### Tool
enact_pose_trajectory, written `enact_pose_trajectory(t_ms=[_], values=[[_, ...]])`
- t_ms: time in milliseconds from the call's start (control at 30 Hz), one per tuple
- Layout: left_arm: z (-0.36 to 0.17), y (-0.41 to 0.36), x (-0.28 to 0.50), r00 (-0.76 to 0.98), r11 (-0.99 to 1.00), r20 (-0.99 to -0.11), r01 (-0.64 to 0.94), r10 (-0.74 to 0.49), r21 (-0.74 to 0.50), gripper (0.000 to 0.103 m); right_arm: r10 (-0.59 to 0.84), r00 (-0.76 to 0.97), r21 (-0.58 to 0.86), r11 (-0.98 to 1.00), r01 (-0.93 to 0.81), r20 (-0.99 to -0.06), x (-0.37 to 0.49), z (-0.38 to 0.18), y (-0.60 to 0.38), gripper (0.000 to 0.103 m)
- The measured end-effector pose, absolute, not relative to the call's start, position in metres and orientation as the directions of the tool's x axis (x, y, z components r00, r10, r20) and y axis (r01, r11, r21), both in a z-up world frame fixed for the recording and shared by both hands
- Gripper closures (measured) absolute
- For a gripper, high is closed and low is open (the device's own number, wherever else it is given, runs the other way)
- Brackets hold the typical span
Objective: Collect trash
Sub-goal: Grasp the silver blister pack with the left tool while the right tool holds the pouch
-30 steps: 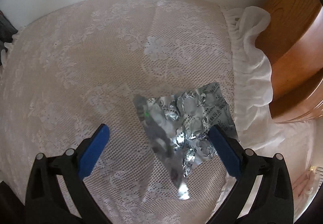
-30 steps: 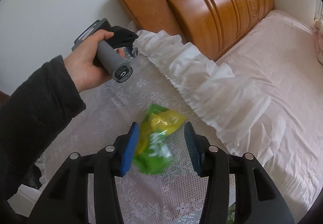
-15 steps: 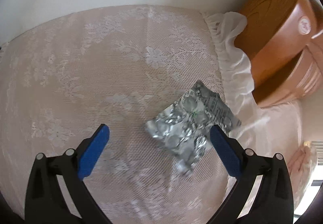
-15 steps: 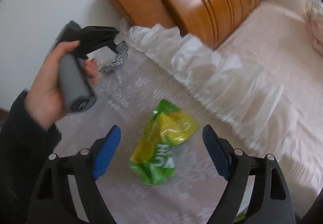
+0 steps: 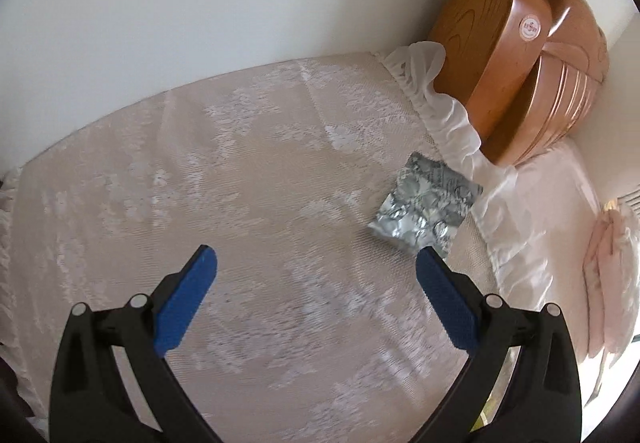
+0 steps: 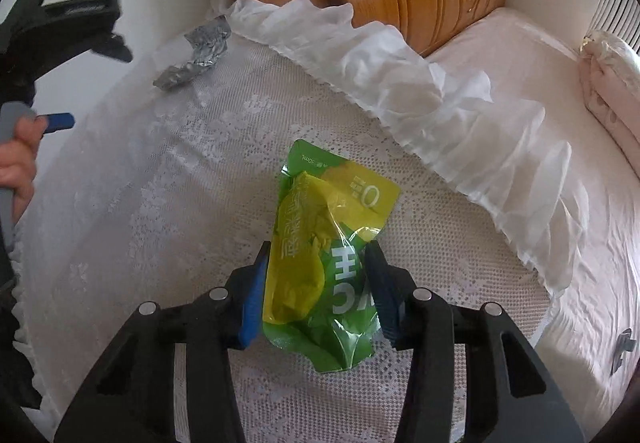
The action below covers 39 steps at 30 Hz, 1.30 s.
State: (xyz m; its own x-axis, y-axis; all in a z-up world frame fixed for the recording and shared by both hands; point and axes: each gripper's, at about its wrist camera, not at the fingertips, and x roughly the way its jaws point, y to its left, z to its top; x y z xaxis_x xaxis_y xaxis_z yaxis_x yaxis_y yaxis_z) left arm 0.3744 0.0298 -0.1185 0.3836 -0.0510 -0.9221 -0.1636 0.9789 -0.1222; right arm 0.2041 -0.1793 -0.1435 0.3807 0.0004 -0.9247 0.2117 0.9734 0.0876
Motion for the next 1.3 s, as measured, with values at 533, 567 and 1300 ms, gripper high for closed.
enact_pose_trajectory(t_ms=[533, 567, 1300], values=[[-0.108, 0.023, 0.367, 0.431, 0.835, -0.832, 0.546, -0.349, -0.068, 0.007, 0.14, 0.419, 0.229, 0.958, 0.171, -0.897, 0.175, -0.089, -0.155, 0.057], [-0.109, 0.019, 0.372, 0.417, 0.79, -0.84, 0.613, -0.348, -0.024, 0.007, 0.133, 0.425, 0.224, 0.959, 0.171, -0.896, 0.172, -0.084, -0.151, 0.057], [-0.183, -0.078, 0.438, 0.024, 0.043, -0.935, 0.999, -0.354, 0.01, 0.01, 0.086, 0.389, 0.228, 0.914, 0.336, -0.917, 0.129, -0.07, -0.136, 0.057]])
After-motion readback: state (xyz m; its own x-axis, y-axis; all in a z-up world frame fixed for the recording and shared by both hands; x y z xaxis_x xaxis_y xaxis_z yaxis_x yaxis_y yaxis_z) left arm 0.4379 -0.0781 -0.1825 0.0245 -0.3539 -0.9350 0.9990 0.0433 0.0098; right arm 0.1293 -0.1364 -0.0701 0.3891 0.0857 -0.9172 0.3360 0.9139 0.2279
